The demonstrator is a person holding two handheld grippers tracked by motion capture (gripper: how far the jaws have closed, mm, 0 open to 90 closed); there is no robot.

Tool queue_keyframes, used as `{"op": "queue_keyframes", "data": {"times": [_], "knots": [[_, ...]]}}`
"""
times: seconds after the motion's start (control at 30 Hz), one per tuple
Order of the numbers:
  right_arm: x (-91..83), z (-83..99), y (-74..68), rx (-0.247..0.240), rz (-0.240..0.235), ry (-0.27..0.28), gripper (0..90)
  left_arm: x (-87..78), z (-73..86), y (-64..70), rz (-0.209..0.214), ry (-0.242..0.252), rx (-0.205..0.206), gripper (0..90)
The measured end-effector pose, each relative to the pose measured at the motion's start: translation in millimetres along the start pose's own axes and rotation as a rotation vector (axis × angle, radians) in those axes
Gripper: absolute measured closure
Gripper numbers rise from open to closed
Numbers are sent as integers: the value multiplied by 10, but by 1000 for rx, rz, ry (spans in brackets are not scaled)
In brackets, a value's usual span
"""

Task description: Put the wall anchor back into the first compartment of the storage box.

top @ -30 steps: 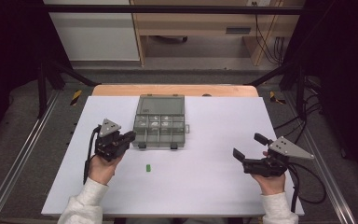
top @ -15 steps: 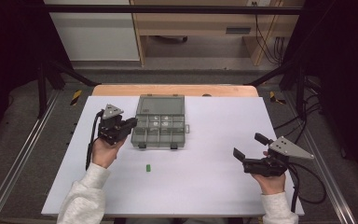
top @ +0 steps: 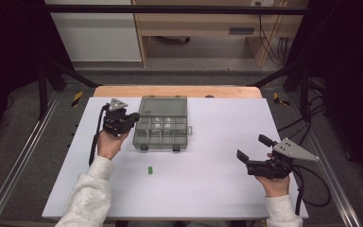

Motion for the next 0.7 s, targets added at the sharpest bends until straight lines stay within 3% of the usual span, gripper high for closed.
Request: {"op": "queue_keyframes", "data": {"times": [0.7], "knots": [[9,6,7,1,2,-5,7,569,42,-198,-30,-76,-51,835]]}}
Point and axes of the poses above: each handheld gripper's, and its own axes: x roughly forward along the jaws, z roughly out of its underside, y roughly to its right, the point moved 1 cm from there along x, roughly forward along the jaws, and after that the axes turned 13 degrees about -y, right-handed, at the moved point
